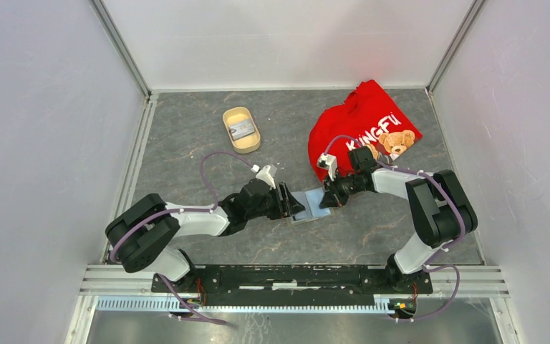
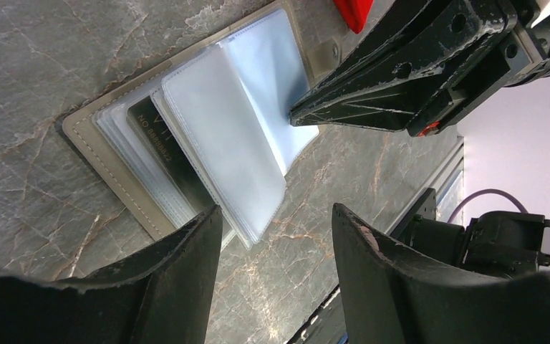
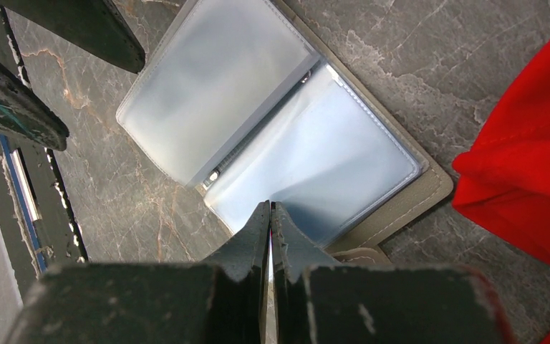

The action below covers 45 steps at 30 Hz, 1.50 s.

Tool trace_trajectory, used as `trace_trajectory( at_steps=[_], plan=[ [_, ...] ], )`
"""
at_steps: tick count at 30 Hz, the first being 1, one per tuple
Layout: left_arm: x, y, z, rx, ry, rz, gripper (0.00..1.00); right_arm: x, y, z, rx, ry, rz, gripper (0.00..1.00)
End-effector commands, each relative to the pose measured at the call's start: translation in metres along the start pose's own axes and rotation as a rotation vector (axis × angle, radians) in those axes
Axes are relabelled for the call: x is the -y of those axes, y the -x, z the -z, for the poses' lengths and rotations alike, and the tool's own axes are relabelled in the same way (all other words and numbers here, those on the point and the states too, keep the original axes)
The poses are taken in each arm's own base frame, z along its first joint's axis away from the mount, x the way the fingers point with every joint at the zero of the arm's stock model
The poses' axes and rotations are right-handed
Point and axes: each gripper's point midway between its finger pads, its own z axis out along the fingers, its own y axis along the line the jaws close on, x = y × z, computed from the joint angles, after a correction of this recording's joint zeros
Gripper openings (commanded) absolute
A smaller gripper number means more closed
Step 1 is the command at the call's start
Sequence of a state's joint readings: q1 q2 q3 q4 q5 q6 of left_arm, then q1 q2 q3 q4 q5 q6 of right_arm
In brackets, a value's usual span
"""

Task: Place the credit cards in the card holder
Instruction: Open the card holder at the center of the board.

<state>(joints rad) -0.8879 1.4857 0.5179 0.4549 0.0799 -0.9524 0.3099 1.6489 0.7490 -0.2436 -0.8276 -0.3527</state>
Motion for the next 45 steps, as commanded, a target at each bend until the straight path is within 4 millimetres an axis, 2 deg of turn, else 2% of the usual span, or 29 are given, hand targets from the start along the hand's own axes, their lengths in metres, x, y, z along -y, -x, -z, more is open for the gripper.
trace_trajectory(
  at_steps=[1,10,20,30,45],
  plan=[
    [0.014,0.009,-0.001,0.039,-0.044,0.029,0.64,0.004,0.005,-0.001,-0.002,-0.012,0.021,0.08],
    [-0.004,0.007,0.006,0.049,0.032,0.027,0.65,0.003,0.004,-0.002,-0.004,-0.005,0.02,0.07],
    [0.006,0.006,0.0,0.04,-0.02,0.046,0.65,0.003,0.004,-0.003,-0.005,-0.004,0.021,0.08],
    [-0.002,-0.002,-0.011,0.017,-0.013,0.058,0.65,0.002,0.004,-0.003,-0.006,-0.001,0.02,0.07],
    [0.01,0.008,-0.004,0.039,-0.033,0.04,0.64,0.002,0.004,-0.003,-0.008,0.003,0.02,0.08]
  ],
)
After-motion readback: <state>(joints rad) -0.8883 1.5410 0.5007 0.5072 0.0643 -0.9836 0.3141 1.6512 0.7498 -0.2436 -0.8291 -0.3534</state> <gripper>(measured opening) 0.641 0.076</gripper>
